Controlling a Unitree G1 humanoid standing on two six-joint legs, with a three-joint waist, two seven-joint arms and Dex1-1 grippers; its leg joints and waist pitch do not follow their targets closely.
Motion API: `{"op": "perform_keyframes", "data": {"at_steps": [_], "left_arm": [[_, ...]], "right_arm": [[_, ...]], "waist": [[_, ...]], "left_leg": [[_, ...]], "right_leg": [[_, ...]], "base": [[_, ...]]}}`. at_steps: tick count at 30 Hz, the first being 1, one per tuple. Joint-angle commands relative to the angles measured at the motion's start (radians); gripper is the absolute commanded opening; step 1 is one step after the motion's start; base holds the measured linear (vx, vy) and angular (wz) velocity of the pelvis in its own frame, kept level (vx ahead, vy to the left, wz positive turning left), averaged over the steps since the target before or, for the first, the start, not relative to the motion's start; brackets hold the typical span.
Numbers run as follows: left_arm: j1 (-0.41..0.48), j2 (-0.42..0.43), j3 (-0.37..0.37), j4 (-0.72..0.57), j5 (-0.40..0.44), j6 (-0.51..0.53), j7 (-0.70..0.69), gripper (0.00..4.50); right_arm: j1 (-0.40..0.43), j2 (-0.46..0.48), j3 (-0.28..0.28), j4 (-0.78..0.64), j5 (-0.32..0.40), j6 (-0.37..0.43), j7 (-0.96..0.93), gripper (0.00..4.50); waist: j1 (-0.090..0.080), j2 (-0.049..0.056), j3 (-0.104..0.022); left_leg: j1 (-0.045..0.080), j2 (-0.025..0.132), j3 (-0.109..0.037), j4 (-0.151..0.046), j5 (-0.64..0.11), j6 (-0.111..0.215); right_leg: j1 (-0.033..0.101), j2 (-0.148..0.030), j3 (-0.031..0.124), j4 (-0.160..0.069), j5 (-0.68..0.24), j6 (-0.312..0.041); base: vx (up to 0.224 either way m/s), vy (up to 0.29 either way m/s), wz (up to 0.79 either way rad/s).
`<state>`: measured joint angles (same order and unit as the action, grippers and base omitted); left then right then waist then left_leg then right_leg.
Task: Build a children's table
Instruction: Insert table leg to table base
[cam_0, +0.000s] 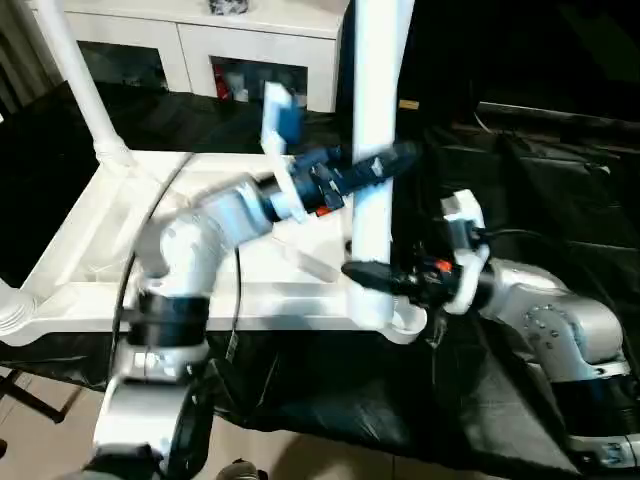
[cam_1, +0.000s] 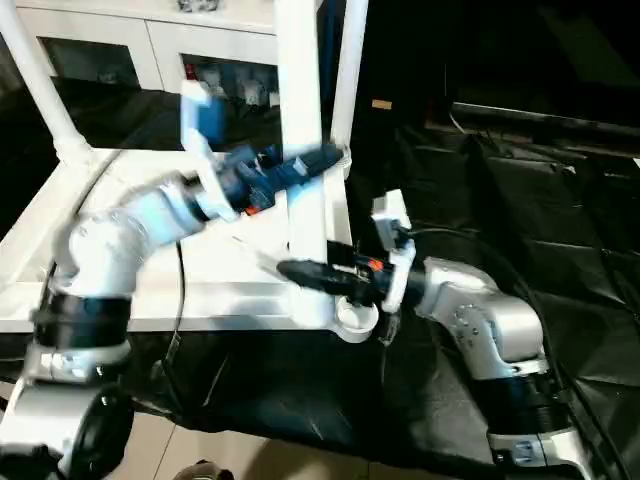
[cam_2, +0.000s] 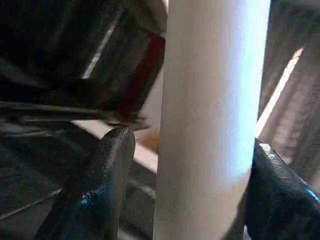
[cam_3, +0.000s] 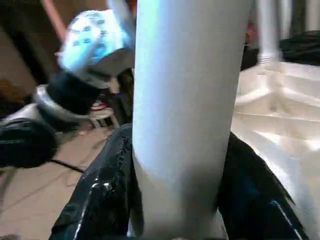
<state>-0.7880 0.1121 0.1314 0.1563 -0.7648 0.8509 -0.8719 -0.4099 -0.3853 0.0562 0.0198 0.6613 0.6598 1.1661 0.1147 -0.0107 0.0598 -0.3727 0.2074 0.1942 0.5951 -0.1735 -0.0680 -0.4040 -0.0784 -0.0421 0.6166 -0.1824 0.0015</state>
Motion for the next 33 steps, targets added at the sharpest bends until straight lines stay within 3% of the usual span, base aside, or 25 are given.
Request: {"op": "perform_keyframes", "data": {"at_steps": [1,3,6,8,10,12,14,15,16,19,20,21,25,27,28,29,33], "left_arm": [[-0.022,0.009,0.036,0.019,-0.035,0.019,-0.006,2.83],[-0.024,0.009,0.037,0.02,-0.038,0.02,-0.007,2.83],[-0.016,0.02,0.008,0.013,-0.02,0.006,-0.018,2.41],[-0.011,0.017,0.005,0.011,-0.012,0.0,-0.007,2.44],[-0.008,0.012,0.001,0.011,0.005,-0.016,0.011,2.05],[-0.01,0.009,-0.003,0.01,0.014,-0.029,0.021,2.04],[-0.013,-0.003,0.005,0.01,0.02,-0.038,0.056,1.84],[-0.013,-0.003,0.005,0.01,0.02,-0.038,0.056,1.81],[-0.015,-0.009,0.003,0.01,0.045,-0.065,0.09,1.83],[-0.017,-0.013,-0.006,0.012,0.087,-0.104,0.136,1.78],[-0.018,-0.016,-0.009,0.015,0.107,-0.115,0.169,1.77],[-0.02,-0.017,-0.021,0.014,0.147,-0.136,0.218,1.77],[-0.023,-0.021,-0.05,0.0,0.221,-0.165,0.307,1.77],[-0.024,-0.026,-0.054,-0.006,0.229,-0.166,0.324,1.77],[-0.027,-0.03,-0.063,-0.011,0.241,-0.168,0.342,1.77],[-0.029,-0.033,-0.068,-0.013,0.248,-0.172,0.352,1.77],[-0.034,-0.045,-0.08,-0.006,0.268,-0.19,0.371,1.77]], "right_arm": [[-0.003,-0.022,-0.004,-0.035,0.035,0.016,0.045,1.88],[-0.004,-0.023,-0.004,-0.034,0.035,0.017,0.047,1.88],[-0.017,-0.024,-0.003,-0.025,0.028,0.019,0.039,1.88],[-0.02,-0.024,-0.004,-0.025,0.029,0.02,0.034,1.88],[-0.023,-0.025,-0.008,-0.025,0.031,0.022,0.032,1.87],[-0.024,-0.026,-0.01,-0.027,0.032,0.023,0.029,1.87],[-0.027,-0.02,-0.004,-0.02,-0.02,-0.022,-0.015,1.87],[-0.027,-0.02,-0.004,-0.02,-0.02,-0.022,-0.015,1.87],[-0.041,-0.008,-0.012,0.007,-0.035,-0.021,-0.058,2.43],[-0.06,0.012,-0.027,0.041,-0.059,-0.031,-0.121,2.57],[-0.068,0.019,-0.032,0.054,-0.073,-0.036,-0.152,2.82],[-0.082,0.028,-0.035,0.072,-0.103,-0.048,-0.203,2.82],[-0.111,0.05,-0.044,0.112,-0.154,-0.062,-0.306,2.99],[-0.119,0.058,-0.048,0.121,-0.16,-0.058,-0.335,2.99],[-0.128,0.067,-0.048,0.131,-0.171,-0.058,-0.363,2.99],[-0.134,0.072,-0.045,0.136,-0.182,-0.055,-0.382,2.99],[-0.147,0.074,-0.017,0.147,-0.22,-0.022,-0.434,2.99]], "waist": [[0.005,-0.015,-0.072],[0.006,-0.013,-0.073],[0.007,-0.009,-0.075],[0.007,-0.011,-0.075],[0.007,-0.011,-0.076],[0.007,-0.012,-0.076],[0.007,-0.014,-0.075],[0.007,-0.014,-0.075],[0.007,-0.014,-0.074],[0.002,-0.014,-0.073],[0.004,-0.013,-0.074],[0.003,-0.011,-0.074],[0.001,-0.016,-0.078],[0.003,-0.014,-0.079],[0.002,-0.021,-0.079],[0.003,-0.016,-0.08],[0.003,-0.022,-0.078]], "left_leg": [[0.012,0.012,-0.009,-0.06,-0.158,0.024],[0.01,0.013,-0.01,-0.06,-0.145,0.025],[0.011,0.014,-0.01,-0.059,-0.13,0.027],[0.01,0.013,-0.009,-0.059,-0.127,0.027],[0.01,0.014,-0.01,-0.059,-0.124,0.028],[0.01,0.014,-0.009,-0.059,-0.123,0.029],[0.009,0.013,-0.009,-0.059,-0.121,0.026],[0.009,0.013,-0.009,-0.059,-0.124,0.023],[0.009,0.013,-0.009,-0.059,-0.128,0.023],[0.01,0.014,-0.01,-0.06,-0.138,0.009],[0.013,0.013,-0.009,-0.06,-0.142,0.009],[0.011,0.015,-0.011,-0.061,-0.136,0.003],[0.01,0.013,-0.011,-0.06,-0.112,-0.001],[0.009,0.012,-0.01,-0.059,-0.097,0.006],[0.009,0.012,-0.009,-0.058,-0.091,0.011],[0.008,0.012,-0.009,-0.057,-0.078,0.017],[0.007,0.012,-0.007,-0.057,-0.08,0.021]], "right_leg": [[0.054,-0.049,0.028,-0.07,-0.183,-0.217],[0.054,-0.05,0.028,-0.068,-0.17,-0.219],[0.054,-0.051,0.028,-0.066,-0.155,-0.216],[0.055,-0.05,0.028,-0.065,-0.145,-0.22],[0.055,-0.05,0.028,-0.064,-0.134,-0.222],[0.056,-0.05,0.028,-0.065,-0.134,-0.221],[0.056,-0.051,0.028,-0.064,-0.136,-0.22],[0.055,-0.051,0.028,-0.065,-0.145,-0.216],[0.056,-0.051,0.029,-0.067,-0.156,-0.213],[0.053,-0.052,0.029,-0.071,-0.183,-0.196],[0.053,-0.051,0.029,-0.071,-0.195,-0.187],[0.053,-0.051,0.029,-0.07,-0.191,-0.184],[0.054,-0.048,0.029,-0.065,-0.147,-0.181],[0.055,-0.048,0.029,-0.06,-0.11,-0.191],[0.056,-0.047,0.029,-0.06,-0.101,-0.192],[0.055,-0.048,0.029,-0.057,-0.079,-0.201],[0.056,-0.048,0.029,-0.057,-0.081,-0.205]], "base": [[0.0,0.0,0.0],[0.0,0.0,0.0],[0.0,0.0,0.0],[0.0,0.0,0.0],[0.0,0.0,0.0],[0.0,0.0,0.0],[0.0,0.0,0.0],[0.0,0.0,0.0],[0.0,0.0,0.0],[0.0,0.0,0.0],[0.0,0.0,0.0],[0.0,0.0,0.0],[0.0,0.0,0.0],[0.0,0.0,0.0],[0.0,0.0,0.0],[0.0,0.0,0.0],[0.0,0.0,0.0]]}}
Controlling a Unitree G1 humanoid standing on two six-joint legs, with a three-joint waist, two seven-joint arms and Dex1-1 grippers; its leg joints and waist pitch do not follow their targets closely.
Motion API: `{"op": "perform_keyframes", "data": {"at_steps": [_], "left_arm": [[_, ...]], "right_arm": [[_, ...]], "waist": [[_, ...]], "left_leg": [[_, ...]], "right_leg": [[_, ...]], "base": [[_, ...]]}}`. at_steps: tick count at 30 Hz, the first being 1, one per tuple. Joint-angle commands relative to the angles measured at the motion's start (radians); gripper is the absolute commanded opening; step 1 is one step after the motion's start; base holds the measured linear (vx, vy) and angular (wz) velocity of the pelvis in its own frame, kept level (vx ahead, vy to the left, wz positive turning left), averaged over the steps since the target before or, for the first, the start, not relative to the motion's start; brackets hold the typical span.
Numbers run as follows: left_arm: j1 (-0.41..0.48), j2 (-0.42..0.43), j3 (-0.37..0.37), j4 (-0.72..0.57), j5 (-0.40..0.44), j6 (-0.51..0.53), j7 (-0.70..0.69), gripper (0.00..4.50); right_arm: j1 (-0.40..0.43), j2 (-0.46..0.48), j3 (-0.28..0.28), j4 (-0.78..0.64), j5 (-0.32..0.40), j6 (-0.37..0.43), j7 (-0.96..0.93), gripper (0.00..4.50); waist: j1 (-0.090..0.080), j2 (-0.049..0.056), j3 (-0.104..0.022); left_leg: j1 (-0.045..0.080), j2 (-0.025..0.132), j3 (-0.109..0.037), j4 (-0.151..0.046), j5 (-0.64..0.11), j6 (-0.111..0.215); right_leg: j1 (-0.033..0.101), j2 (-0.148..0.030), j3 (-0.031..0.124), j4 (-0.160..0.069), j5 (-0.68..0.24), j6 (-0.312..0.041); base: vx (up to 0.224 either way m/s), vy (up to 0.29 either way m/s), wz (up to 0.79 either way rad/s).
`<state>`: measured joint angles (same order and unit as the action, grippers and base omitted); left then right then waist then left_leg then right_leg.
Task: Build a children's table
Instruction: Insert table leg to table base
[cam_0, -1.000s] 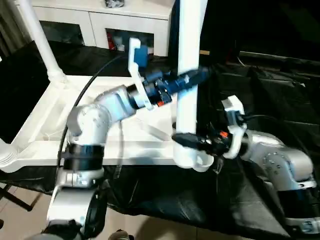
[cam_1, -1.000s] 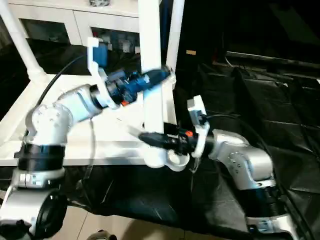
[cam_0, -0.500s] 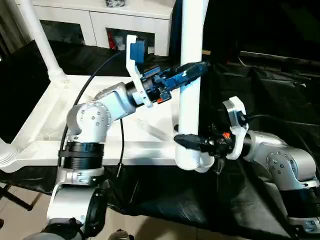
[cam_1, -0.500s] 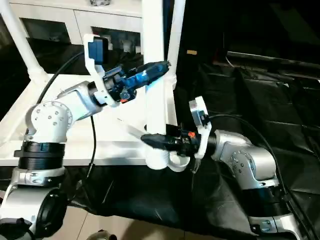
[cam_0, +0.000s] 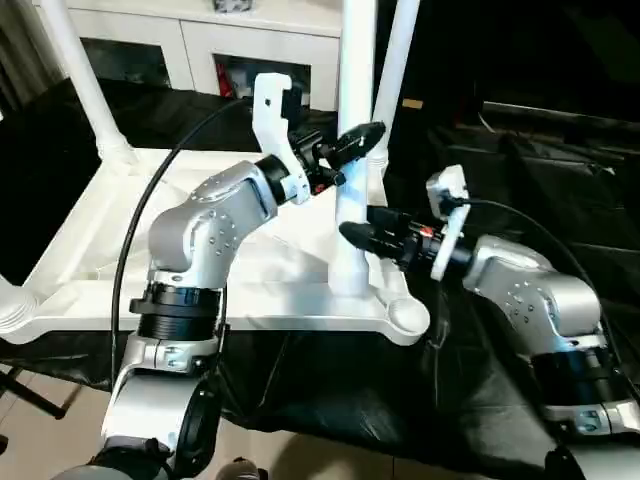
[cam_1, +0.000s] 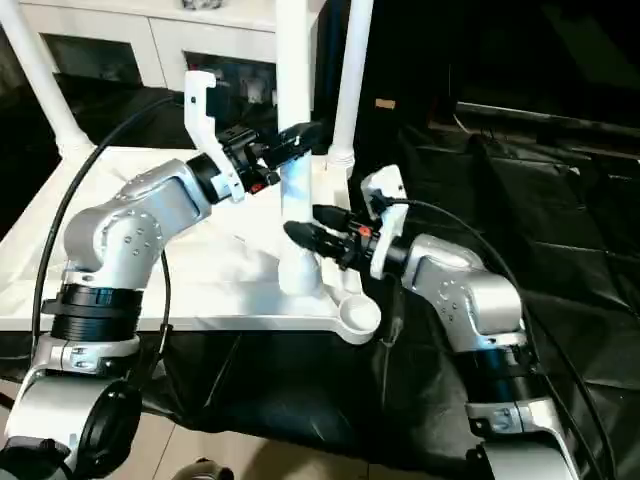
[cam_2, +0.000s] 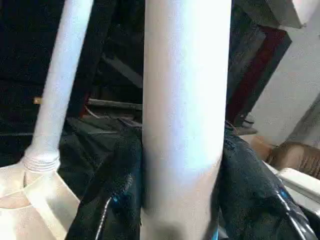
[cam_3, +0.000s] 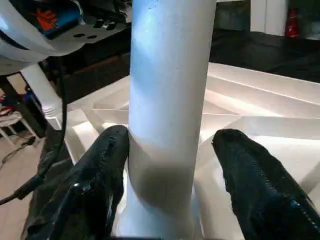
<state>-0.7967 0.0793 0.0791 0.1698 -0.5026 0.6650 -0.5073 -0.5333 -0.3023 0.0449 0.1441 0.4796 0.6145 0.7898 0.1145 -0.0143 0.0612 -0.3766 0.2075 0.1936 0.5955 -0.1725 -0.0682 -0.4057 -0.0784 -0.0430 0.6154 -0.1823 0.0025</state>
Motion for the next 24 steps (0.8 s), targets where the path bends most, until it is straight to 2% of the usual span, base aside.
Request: {"op": "perform_keyframes", "data": {"at_steps": [1,3,6,7,8,14,20,24], "left_arm": [[-0.027,-0.013,-0.031,-0.015,0.012,-0.011,0.01,1.77],[-0.03,-0.013,-0.04,-0.009,0.027,-0.022,0.014,1.77],[-0.029,-0.009,-0.057,-0.011,0.054,-0.037,0.027,1.77],[-0.029,-0.009,-0.057,-0.011,0.054,-0.037,0.027,1.77],[-0.029,-0.007,-0.065,-0.01,0.065,-0.043,0.031,1.77],[-0.03,-0.016,-0.072,-0.013,0.077,-0.044,0.035,1.77],[-0.04,-0.009,-0.076,0.001,0.091,-0.058,0.037,1.77],[-0.043,-0.009,-0.08,0.001,0.09,-0.056,0.028,1.77]], "right_arm": [[-0.028,-0.012,0.005,0.027,-0.054,0.038,-0.074,2.99],[-0.036,-0.007,0.006,0.027,-0.048,0.074,-0.089,2.99],[-0.043,0.008,0.006,0.019,-0.035,0.103,-0.099,2.99],[-0.043,0.008,0.006,0.019,-0.035,0.103,-0.099,2.99],[-0.043,0.013,0.01,0.016,-0.035,0.104,-0.101,2.99],[-0.044,0.036,0.033,0.008,-0.046,0.112,-0.114,2.99],[-0.042,0.032,0.071,0.017,-0.089,0.105,-0.128,2.99],[-0.04,0.03,0.082,0.018,-0.103,0.094,-0.134,2.99]], "waist": [[0.003,-0.016,-0.078],[0.003,-0.015,-0.077],[0.002,-0.016,-0.078],[0.002,-0.017,-0.078],[0.003,-0.023,-0.079],[0.003,-0.022,-0.077],[0.003,-0.02,-0.077],[0.003,-0.019,-0.078]], "left_leg": [[0.012,0.012,-0.008,-0.058,-0.082,0.019],[0.015,0.013,-0.008,-0.06,-0.102,0.01],[0.015,0.014,-0.008,-0.061,-0.105,0.001],[0.014,0.013,-0.008,-0.06,-0.101,0.001],[0.015,0.014,-0.006,-0.059,-0.091,0.004],[0.013,0.013,-0.007,-0.059,-0.084,0.004],[0.014,0.013,-0.008,-0.061,-0.099,-0.006],[0.014,0.013,-0.008,-0.059,-0.088,-0.006]], "right_leg": [[0.056,-0.048,0.03,-0.057,-0.091,-0.204],[0.055,-0.05,0.031,-0.061,-0.129,-0.193],[0.054,-0.049,0.031,-0.059,-0.112,-0.192],[0.055,-0.049,0.031,-0.058,-0.103,-0.193],[0.055,-0.049,0.031,-0.056,-0.077,-0.2],[0.056,-0.051,0.031,-0.055,-0.074,-0.205],[0.056,-0.051,0.032,-0.058,-0.101,-0.189],[0.056,-0.05,0.032,-0.054,-0.068,-0.195]], "base": [[0.0,0.0,0.0],[0.0,0.0,0.0],[0.0,0.0,0.0],[0.0,0.0,0.0],[0.0,0.0,0.0],[0.0,0.0,0.0],[0.0,0.0,0.0],[0.0,0.0,0.0]]}}
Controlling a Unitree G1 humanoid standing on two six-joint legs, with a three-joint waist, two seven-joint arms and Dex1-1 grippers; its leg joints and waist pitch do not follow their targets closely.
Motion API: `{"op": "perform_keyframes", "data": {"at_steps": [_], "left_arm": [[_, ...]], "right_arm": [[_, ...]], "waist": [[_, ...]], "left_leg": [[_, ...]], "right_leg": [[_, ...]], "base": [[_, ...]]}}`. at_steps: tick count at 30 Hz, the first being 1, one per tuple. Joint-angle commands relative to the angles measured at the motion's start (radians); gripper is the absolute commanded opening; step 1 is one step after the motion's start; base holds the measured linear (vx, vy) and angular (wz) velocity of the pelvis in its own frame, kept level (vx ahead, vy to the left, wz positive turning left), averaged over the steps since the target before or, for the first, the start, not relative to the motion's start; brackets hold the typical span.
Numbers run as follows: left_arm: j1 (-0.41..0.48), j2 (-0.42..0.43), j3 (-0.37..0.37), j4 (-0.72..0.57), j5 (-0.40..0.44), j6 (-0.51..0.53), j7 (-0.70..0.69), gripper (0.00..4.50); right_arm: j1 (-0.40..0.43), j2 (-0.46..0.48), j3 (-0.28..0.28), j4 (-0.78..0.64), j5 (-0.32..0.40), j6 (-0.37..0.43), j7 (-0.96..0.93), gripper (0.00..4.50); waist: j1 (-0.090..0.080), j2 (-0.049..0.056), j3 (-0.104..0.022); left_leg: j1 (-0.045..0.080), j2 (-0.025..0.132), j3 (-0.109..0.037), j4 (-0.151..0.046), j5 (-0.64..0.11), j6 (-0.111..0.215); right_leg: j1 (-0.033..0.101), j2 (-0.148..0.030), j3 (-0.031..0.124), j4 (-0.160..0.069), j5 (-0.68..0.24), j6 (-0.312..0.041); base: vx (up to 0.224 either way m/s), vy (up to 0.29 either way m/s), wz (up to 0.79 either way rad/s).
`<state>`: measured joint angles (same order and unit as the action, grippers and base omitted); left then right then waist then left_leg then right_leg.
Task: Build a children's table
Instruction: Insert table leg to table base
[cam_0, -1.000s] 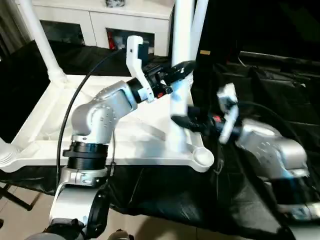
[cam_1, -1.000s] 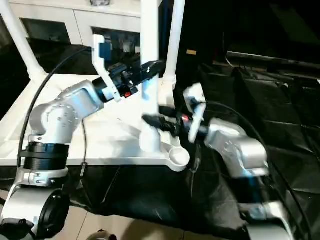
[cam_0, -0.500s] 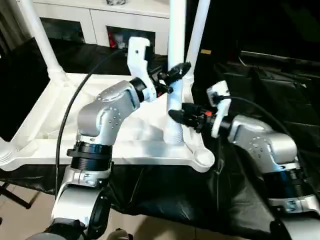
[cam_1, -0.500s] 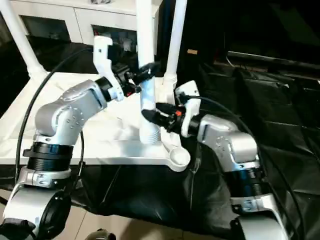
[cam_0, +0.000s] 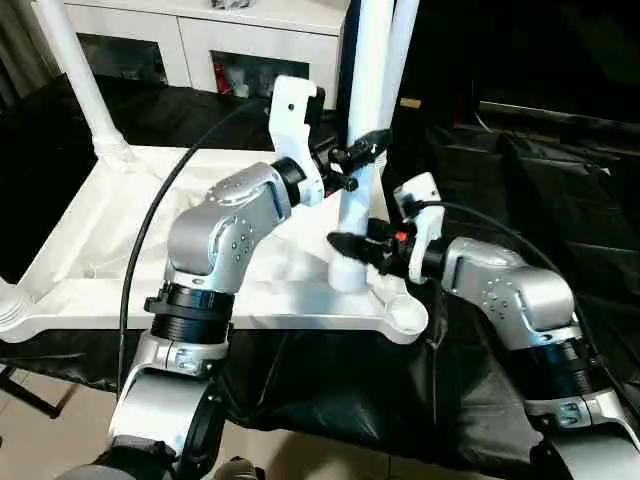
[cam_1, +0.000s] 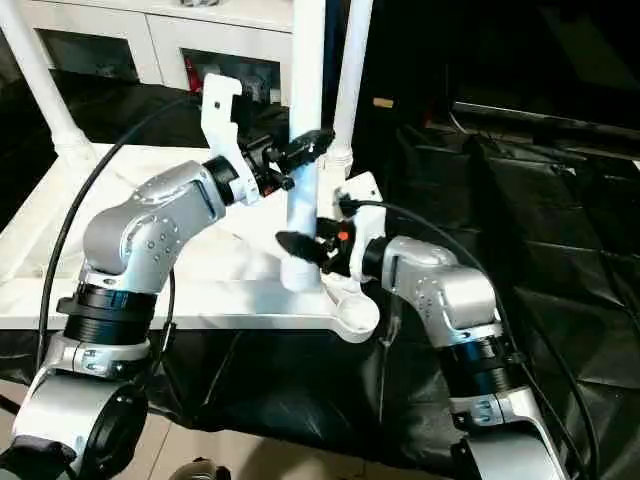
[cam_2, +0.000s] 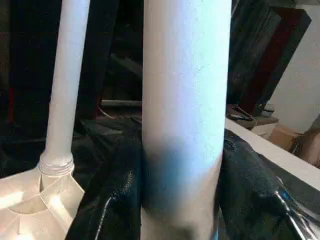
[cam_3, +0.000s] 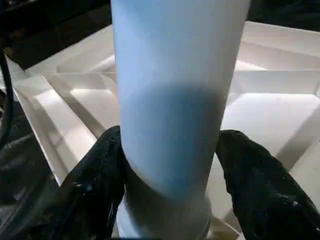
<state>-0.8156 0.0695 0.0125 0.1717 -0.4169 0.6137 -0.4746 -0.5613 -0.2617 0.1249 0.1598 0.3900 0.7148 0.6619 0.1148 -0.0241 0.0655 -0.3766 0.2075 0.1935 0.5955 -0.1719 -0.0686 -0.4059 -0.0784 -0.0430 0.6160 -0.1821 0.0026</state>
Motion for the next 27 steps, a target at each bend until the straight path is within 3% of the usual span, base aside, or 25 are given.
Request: {"op": "perform_keyframes", "data": {"at_steps": [1,21,25,27], "left_arm": [[-0.024,0.001,-0.014,-0.001,0.005,-0.004,-0.005,1.77],[-0.033,0.019,-0.055,0.014,0.028,-0.011,-0.044,1.77],[-0.035,0.02,-0.055,0.018,0.033,-0.016,-0.048,1.77],[-0.037,0.021,-0.055,0.02,0.034,-0.018,-0.05,1.77]], "right_arm": [[-0.013,-0.009,0.002,0.003,-0.015,-0.006,-0.007,2.99],[-0.024,0.001,-0.004,0.005,-0.019,-0.004,0.0,2.99],[-0.024,-0.001,0.002,0.007,-0.019,0.008,0.006,2.83],[-0.025,-0.002,0.004,0.011,-0.02,0.01,0.009,2.48]], "waist": [[0.002,-0.01,-0.082],[0.003,-0.004,-0.083],[0.003,-0.005,-0.083],[0.003,-0.005,-0.083]], "left_leg": [[0.014,0.012,-0.007,-0.059,-0.089,-0.005],[0.015,0.012,-0.008,-0.059,-0.098,-0.01],[0.015,0.012,-0.008,-0.06,-0.1,-0.011],[0.015,0.012,-0.008,-0.059,-0.095,-0.009]], "right_leg": [[0.057,-0.05,0.032,-0.054,-0.067,-0.196],[0.058,-0.049,0.032,-0.052,-0.054,-0.206],[0.059,-0.049,0.032,-0.053,-0.059,-0.204],[0.059,-0.049,0.032,-0.052,-0.051,-0.206]], "base": [[0.0,0.0,0.0],[0.0,0.0,0.0],[0.0,0.0,0.0],[0.0,0.0,0.0]]}}
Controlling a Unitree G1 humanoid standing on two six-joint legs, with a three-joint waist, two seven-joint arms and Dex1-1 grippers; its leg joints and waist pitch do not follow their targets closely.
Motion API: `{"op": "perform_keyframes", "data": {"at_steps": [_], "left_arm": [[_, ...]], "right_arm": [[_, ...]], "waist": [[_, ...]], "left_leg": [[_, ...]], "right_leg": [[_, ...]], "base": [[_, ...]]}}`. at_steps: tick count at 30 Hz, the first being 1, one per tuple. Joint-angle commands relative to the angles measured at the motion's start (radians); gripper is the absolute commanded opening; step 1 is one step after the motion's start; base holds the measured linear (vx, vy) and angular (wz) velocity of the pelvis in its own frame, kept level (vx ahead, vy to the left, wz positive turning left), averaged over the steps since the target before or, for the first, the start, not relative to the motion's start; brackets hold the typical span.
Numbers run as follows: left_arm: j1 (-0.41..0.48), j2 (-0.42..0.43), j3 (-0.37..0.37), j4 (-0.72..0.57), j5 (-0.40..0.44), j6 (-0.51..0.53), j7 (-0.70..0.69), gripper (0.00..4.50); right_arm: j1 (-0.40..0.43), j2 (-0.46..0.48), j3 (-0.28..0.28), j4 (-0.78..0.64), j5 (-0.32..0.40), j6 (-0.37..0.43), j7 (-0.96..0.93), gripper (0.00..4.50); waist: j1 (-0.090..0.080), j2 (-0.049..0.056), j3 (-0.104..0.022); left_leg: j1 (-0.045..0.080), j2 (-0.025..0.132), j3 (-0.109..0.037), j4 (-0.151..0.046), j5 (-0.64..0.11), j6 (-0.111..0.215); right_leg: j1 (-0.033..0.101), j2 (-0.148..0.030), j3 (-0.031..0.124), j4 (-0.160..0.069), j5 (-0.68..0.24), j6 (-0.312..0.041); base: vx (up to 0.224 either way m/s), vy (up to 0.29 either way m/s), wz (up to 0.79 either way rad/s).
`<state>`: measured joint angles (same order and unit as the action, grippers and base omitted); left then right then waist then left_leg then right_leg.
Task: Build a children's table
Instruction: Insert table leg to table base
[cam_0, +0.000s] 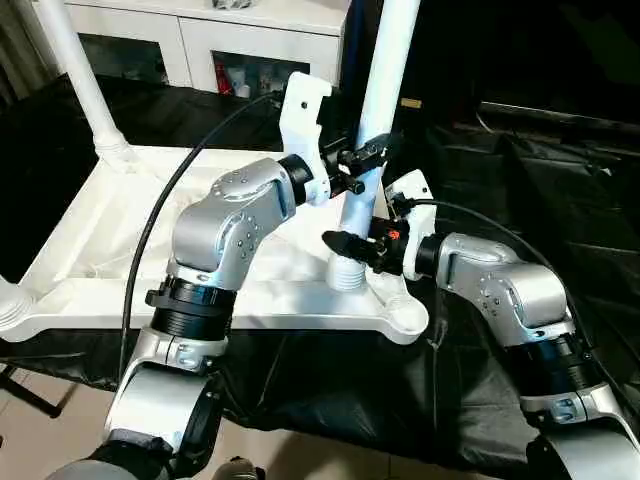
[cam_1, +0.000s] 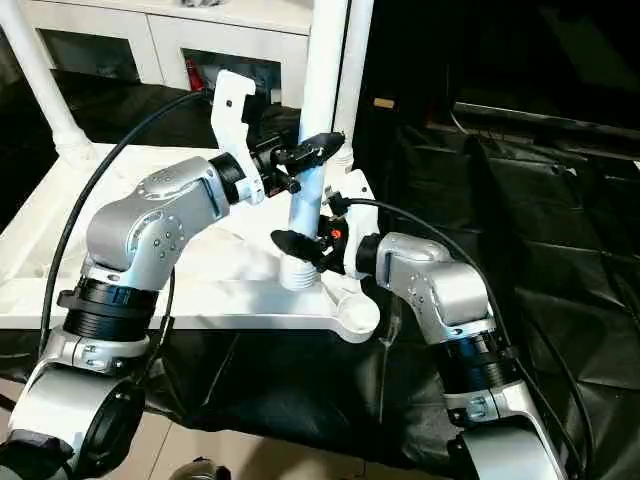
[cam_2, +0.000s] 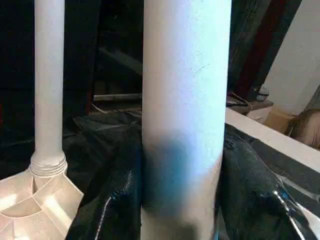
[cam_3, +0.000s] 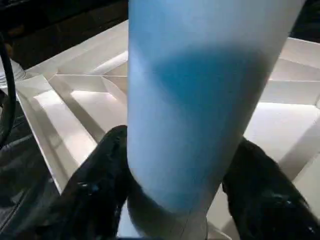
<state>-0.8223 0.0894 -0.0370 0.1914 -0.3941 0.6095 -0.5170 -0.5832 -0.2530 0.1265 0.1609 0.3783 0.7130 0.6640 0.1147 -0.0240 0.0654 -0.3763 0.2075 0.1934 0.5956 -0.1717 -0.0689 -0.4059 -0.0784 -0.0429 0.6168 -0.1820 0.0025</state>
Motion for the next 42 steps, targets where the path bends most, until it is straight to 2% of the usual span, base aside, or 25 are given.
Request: {"op": "perform_keyframes", "data": {"at_steps": [1,3,5,8,16,17,19,20,21,23,33,42], "left_arm": [[-0.03,0.001,-0.005,0.001,0.011,-0.014,-0.008,1.77],[-0.031,0.001,-0.006,0.001,0.01,-0.015,-0.008,1.77],[-0.031,0.001,-0.006,0.002,0.009,-0.016,-0.01,1.77],[-0.035,0.0,-0.005,0.007,0.008,-0.019,-0.013,1.77],[-0.038,-0.003,0.001,0.013,0.005,-0.021,-0.012,1.77],[-0.039,-0.002,-0.002,0.013,0.008,-0.021,-0.013,1.77],[-0.039,-0.003,-0.002,0.013,0.008,-0.021,-0.013,1.77],[-0.039,-0.003,-0.004,0.014,0.009,-0.021,-0.014,1.77],[-0.039,-0.003,-0.004,0.014,0.009,-0.022,-0.014,1.77],[-0.039,-0.003,-0.003,0.014,0.008,-0.021,-0.015,1.77],[-0.038,-0.001,-0.007,0.009,0.004,-0.013,-0.023,1.77],[-0.035,-0.006,-0.009,0.004,-0.001,-0.007,-0.028,1.77]], "right_arm": [[-0.002,-0.011,0.002,0.01,-0.008,0.012,0.008,2.48],[-0.002,-0.012,0.002,0.011,-0.006,0.015,0.011,2.39],[-0.001,-0.012,0.003,0.011,-0.004,0.018,0.014,2.05],[0.003,-0.015,0.002,0.009,0.0,0.029,0.019,1.9],[0.011,-0.019,0.008,0.004,-0.01,0.028,0.02,1.87],[0.011,-0.017,0.006,0.004,-0.005,0.031,0.022,2.42],[0.01,-0.017,0.005,0.005,-0.005,0.031,0.021,2.56],[0.008,-0.018,0.009,0.009,-0.017,0.02,0.012,2.59],[0.007,-0.018,0.01,0.011,-0.022,0.015,0.009,2.77],[0.003,-0.017,0.011,0.02,-0.031,0.007,0.002,2.84],[0.007,-0.009,0.0,0.007,-0.012,0.024,0.011,2.87],[0.0,-0.002,-0.02,0.013,-0.007,0.019,0.013,2.87]], "waist": [[0.003,-0.006,-0.083],[0.003,-0.004,-0.083],[0.003,-0.005,-0.083],[0.003,-0.003,-0.084],[0.003,-0.001,-0.084],[0.003,-0.001,-0.084],[0.003,-0.001,-0.084],[0.003,-0.005,-0.084],[0.003,-0.004,-0.084],[0.003,-0.001,-0.084],[0.003,-0.001,-0.085],[0.003,0.0,-0.084]], "left_leg": [[0.014,0.012,-0.008,-0.059,-0.095,-0.009],[0.015,0.012,-0.008,-0.059,-0.095,-0.007],[0.015,0.012,-0.008,-0.059,-0.097,-0.007],[0.015,0.012,-0.008,-0.059,-0.097,-0.008],[0.015,0.012,-0.009,-0.059,-0.103,-0.012],[0.015,0.012,-0.009,-0.059,-0.101,-0.012],[0.015,0.012,-0.009,-0.059,-0.102,-0.012],[0.015,0.012,-0.009,-0.059,-0.1,-0.01],[0.015,0.012,-0.009,-0.059,-0.098,-0.009],[0.015,0.012,-0.009,-0.058,-0.098,-0.012],[0.015,0.012,-0.009,-0.058,-0.095,-0.009],[0.016,0.012,-0.009,-0.059,-0.106,-0.012]], "right_leg": [[0.059,-0.049,0.032,-0.053,-0.049,-0.206],[0.059,-0.05,0.032,-0.052,-0.044,-0.21],[0.059,-0.05,0.032,-0.052,-0.046,-0.211],[0.059,-0.049,0.032,-0.052,-0.04,-0.213],[0.06,-0.049,0.032,-0.053,-0.046,-0.213],[0.06,-0.049,0.032,-0.052,-0.039,-0.214],[0.06,-0.049,0.031,-0.052,-0.039,-0.215],[0.061,-0.05,0.031,-0.051,-0.039,-0.215],[0.06,-0.05,0.031,-0.052,-0.04,-0.215],[0.059,-0.05,0.032,-0.052,-0.042,-0.216],[0.061,-0.049,0.032,-0.05,-0.02,-0.222],[0.06,-0.049,0.031,-0.052,-0.038,-0.22]], "base": [[0.0,0.0,0.0],[0.0,0.0,0.0],[0.0,0.0,0.0],[0.0,0.0,0.0],[0.0,0.0,0.0],[0.0,0.0,0.0],[0.0,0.0,0.0],[0.0,0.0,0.0],[0.0,0.0,0.0],[0.0,0.0,0.0],[0.0,0.0,0.0],[0.0,0.0,0.0]]}}
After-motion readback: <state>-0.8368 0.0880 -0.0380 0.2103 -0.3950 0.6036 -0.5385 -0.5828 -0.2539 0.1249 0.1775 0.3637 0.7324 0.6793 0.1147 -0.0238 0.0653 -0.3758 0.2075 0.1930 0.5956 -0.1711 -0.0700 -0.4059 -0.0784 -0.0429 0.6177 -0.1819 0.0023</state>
